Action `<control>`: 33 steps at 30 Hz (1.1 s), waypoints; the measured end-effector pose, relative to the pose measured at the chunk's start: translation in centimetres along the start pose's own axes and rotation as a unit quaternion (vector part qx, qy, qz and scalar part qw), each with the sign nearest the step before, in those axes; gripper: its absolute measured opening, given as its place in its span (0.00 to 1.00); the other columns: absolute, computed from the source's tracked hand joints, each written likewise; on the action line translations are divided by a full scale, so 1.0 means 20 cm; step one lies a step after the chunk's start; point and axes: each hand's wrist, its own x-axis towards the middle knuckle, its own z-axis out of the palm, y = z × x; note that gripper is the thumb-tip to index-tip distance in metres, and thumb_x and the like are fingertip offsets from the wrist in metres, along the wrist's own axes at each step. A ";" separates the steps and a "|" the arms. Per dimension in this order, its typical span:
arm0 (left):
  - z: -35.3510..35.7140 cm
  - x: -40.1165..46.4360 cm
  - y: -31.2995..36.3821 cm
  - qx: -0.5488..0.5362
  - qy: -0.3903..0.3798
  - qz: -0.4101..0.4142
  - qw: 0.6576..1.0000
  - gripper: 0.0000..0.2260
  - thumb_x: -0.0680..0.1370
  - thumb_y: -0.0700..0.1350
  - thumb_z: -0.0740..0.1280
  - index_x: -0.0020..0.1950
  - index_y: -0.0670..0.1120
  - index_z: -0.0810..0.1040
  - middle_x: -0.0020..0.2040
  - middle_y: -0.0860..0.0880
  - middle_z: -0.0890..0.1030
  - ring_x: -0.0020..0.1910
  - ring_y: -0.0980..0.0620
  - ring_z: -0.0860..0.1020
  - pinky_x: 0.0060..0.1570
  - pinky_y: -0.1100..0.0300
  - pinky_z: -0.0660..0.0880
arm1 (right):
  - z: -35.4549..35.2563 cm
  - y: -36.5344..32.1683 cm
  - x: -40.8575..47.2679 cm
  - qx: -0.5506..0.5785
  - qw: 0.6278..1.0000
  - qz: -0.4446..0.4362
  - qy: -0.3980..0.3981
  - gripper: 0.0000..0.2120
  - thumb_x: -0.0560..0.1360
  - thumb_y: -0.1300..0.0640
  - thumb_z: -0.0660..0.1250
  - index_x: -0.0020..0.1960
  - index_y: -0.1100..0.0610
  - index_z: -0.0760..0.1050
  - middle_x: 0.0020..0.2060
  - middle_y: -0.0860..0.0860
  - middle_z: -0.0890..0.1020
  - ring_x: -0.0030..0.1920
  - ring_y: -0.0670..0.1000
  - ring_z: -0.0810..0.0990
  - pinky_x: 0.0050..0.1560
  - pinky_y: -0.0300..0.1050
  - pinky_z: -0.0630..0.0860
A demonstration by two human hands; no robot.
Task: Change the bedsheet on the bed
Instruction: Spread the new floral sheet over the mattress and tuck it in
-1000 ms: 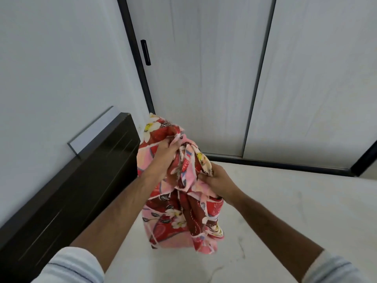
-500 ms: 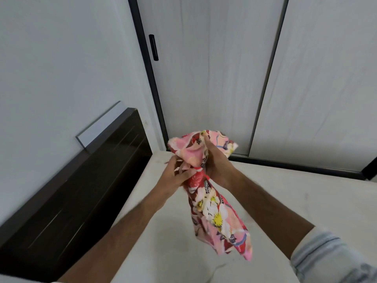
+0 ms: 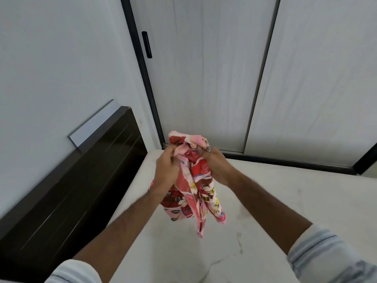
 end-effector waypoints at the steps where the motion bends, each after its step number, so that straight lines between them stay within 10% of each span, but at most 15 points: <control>1: -0.04 0.03 0.00 -0.047 0.020 -0.045 0.998 0.07 0.84 0.43 0.62 0.57 0.53 0.78 0.50 0.52 0.85 0.48 0.53 0.85 0.51 0.50 0.83 | -0.04 -0.02 0.02 0.007 1.000 0.007 0.002 0.09 0.83 0.56 0.62 0.54 0.58 0.79 0.47 0.56 0.86 0.47 0.57 0.86 0.51 0.52 0.81; 6: -0.31 0.18 0.07 -0.202 0.104 -0.171 0.959 0.09 0.83 0.37 0.58 0.58 0.43 0.76 0.49 0.41 0.83 0.36 0.50 0.85 0.36 0.56 0.82 | -0.22 -0.19 0.11 -0.030 0.997 -0.039 0.055 0.07 0.82 0.59 0.62 0.51 0.58 0.78 0.37 0.50 0.86 0.37 0.48 0.85 0.41 0.43 0.82; 11: -0.60 0.32 0.21 -0.104 0.147 -0.078 0.981 0.08 0.85 0.44 0.56 0.57 0.48 0.75 0.47 0.46 0.83 0.36 0.53 0.85 0.32 0.60 0.79 | -0.55 -0.41 0.19 -0.097 0.975 -0.094 0.174 0.09 0.81 0.57 0.66 0.45 0.60 0.78 0.35 0.51 0.86 0.33 0.48 0.83 0.40 0.45 0.80; 15: -0.65 0.40 0.29 -0.025 0.158 -0.013 0.987 0.09 0.86 0.40 0.55 0.56 0.47 0.74 0.48 0.49 0.80 0.36 0.61 0.83 0.33 0.67 0.77 | -0.90 -0.38 0.21 -0.507 0.779 -0.005 0.369 0.16 0.78 0.54 0.67 0.62 0.61 0.71 0.60 0.63 0.76 0.61 0.63 0.75 0.56 0.55 0.72; 24: -0.18 0.32 0.55 0.016 -0.097 0.119 0.988 0.15 0.83 0.32 0.57 0.55 0.48 0.79 0.50 0.56 0.81 0.48 0.65 0.80 0.50 0.70 0.74 | -0.22 -0.32 0.27 -0.377 0.896 -0.211 -0.105 0.43 0.71 0.68 0.76 0.78 0.59 0.55 0.68 0.50 0.69 0.65 0.46 0.71 0.62 0.28 0.70; 28: -0.17 0.29 0.60 0.016 -0.143 0.170 0.975 0.16 0.83 0.30 0.58 0.55 0.49 0.80 0.49 0.59 0.82 0.48 0.70 0.79 0.54 0.73 0.71 | -0.08 -0.43 0.32 -0.446 0.847 -0.221 -0.185 0.22 0.71 0.64 0.74 0.64 0.60 0.73 0.55 0.56 0.81 0.57 0.57 0.81 0.59 0.53 0.79; 31: -0.30 0.30 0.61 0.062 -0.140 0.175 0.973 0.10 0.84 0.37 0.61 0.58 0.47 0.79 0.50 0.57 0.81 0.47 0.70 0.78 0.53 0.71 0.71 | -0.13 -0.49 0.34 -0.592 0.765 -0.209 -0.146 0.03 0.74 0.63 0.69 0.46 0.63 0.78 0.41 0.55 0.83 0.39 0.51 0.81 0.46 0.46 0.76; 33: -0.39 0.30 0.59 0.113 -0.136 0.174 0.969 0.08 0.84 0.45 0.63 0.60 0.47 0.79 0.51 0.54 0.82 0.49 0.63 0.79 0.50 0.64 0.74 | -0.16 -0.56 0.33 -0.603 0.759 -0.200 -0.143 0.10 0.79 0.60 0.66 0.39 0.55 0.76 0.34 0.47 0.79 0.33 0.41 0.75 0.39 0.40 0.71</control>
